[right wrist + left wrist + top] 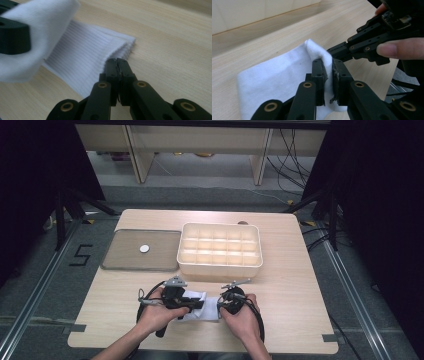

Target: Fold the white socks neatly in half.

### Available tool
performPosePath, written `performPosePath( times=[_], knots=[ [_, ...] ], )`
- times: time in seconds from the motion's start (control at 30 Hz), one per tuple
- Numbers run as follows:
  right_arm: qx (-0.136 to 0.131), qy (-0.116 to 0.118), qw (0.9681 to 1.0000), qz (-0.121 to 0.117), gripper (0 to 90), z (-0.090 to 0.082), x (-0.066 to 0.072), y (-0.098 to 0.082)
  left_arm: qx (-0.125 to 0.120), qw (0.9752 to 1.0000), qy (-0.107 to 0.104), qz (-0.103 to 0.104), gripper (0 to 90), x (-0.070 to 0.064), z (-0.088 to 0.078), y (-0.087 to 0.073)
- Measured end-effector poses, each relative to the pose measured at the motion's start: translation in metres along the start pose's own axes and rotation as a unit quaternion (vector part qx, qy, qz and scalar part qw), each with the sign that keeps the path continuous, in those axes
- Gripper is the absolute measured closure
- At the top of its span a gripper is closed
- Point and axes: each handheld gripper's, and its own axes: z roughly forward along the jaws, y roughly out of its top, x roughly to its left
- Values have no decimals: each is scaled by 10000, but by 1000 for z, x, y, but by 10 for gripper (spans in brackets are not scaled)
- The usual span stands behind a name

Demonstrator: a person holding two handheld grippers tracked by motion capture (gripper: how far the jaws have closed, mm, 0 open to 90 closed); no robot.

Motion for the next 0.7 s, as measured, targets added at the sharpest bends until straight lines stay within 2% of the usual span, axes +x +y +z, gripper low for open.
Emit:
performPosePath(
  times=[0.03,0.1,0.17,0.2,0.23,0.3,0.33,0.37,0.43,0.47,0.53,0.57,0.6,0.7],
  knots=[
    [5,34,10000,-17,886,0,1,0,-6,10000,-60,4,809,0,2,0],
    [45,-86,10000,-6,885,0,2,0,-11,10000,-46,34,809,0,5,0],
    [-1,37,10000,-15,884,1,3,1,38,10000,37,23,809,-1,7,-1],
    [-2,21,10000,-21,885,1,3,1,54,10000,-34,24,809,1,9,-1],
    [-7,21,10000,-12,884,1,4,1,28,10000,26,6,808,0,10,-1],
    [-29,59,10000,-26,884,1,4,1,59,10000,18,24,808,0,12,-1],
    [21,-66,9999,-111,883,2,2,0,59,10000,-2,23,808,1,13,-1],
    [16,-7,10000,-10,884,2,4,0,64,10000,-28,12,808,1,14,-1],
    [9,120,9999,10,883,2,5,0,24,10000,26,-6,807,-1,16,-1],
    [12,136,9999,40,883,2,6,0,107,9999,-18,40,807,0,17,-1],
    [-31,137,9999,-34,882,3,5,0,69,10000,41,8,806,-1,19,-2],
    [-31,121,9999,-16,882,3,6,0,128,9999,-1,9,805,0,20,-2],
    [-29,196,9998,-13,881,4,6,0,101,9999,45,-11,805,0,21,-3],
    [15,182,9998,23,879,3,6,0,122,9999,82,-8,802,1,24,-3]
  ],
)
